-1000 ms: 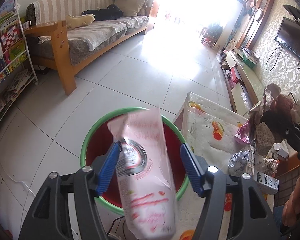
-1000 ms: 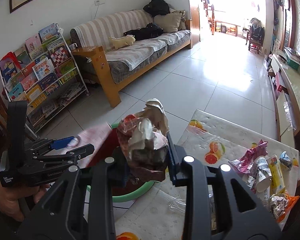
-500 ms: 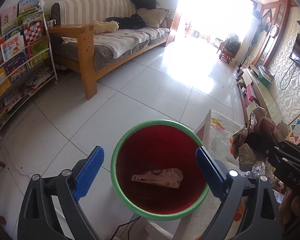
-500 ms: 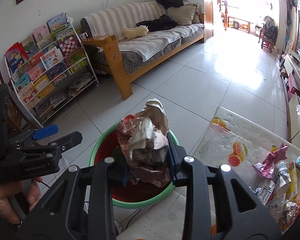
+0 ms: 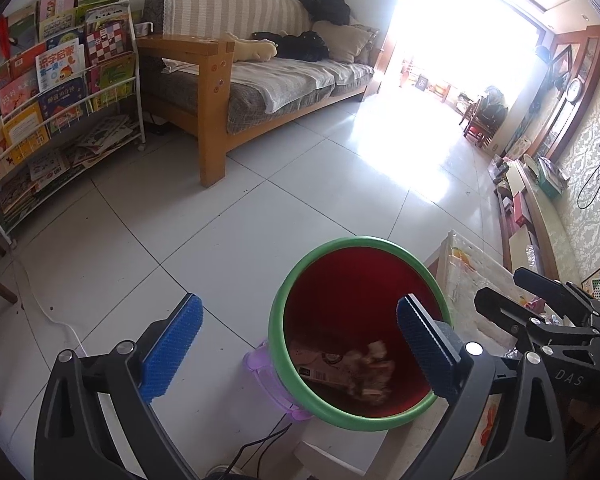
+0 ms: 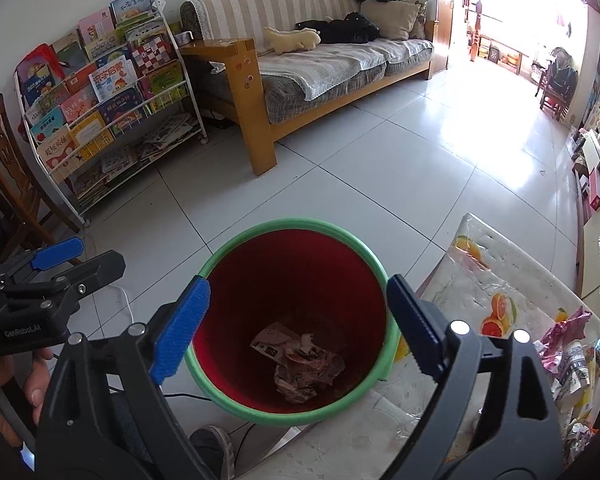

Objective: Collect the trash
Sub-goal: 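Open the right tool over the red bucket to drop the crumpled paper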

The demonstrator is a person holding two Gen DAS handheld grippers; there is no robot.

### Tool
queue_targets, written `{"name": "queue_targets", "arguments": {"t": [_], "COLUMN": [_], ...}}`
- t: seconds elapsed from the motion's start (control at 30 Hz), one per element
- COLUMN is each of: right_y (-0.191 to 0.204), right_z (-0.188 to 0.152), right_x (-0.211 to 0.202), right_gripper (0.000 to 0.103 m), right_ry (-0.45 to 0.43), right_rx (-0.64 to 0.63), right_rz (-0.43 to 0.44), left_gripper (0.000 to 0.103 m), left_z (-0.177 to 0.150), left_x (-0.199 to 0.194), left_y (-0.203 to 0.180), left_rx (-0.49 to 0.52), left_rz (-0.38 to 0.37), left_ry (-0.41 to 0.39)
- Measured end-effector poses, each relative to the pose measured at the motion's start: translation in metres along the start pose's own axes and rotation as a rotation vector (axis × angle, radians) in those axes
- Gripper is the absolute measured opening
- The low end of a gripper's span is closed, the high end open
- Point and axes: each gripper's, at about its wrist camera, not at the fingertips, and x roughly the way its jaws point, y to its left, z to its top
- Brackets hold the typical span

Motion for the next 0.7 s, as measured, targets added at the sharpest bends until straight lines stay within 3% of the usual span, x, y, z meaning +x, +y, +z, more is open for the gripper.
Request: {"name": "queue_targets", "arguments": {"t": [0.37,0.7], "right_y": [-0.012,-0.084], "right_z": [-0.011,-0.076], "right_x": [-0.034,-0.120], "right_gripper": [0.098,0.098], "right_ry": [-0.025,-0.064], "right_rx": [0.039,0.151], "right_rz": [-0.047,-0.183], "left_gripper": [0.095,0.095], "left_z": [-0.002,-0.034], "left_x": [-0.019,-0.045], "left_y": [-0.021,-0.105], "left_rx": [0.024,0.152], "left_rz": [-0.048,-0.191], "left_ry": [-0.010,0.019]}}
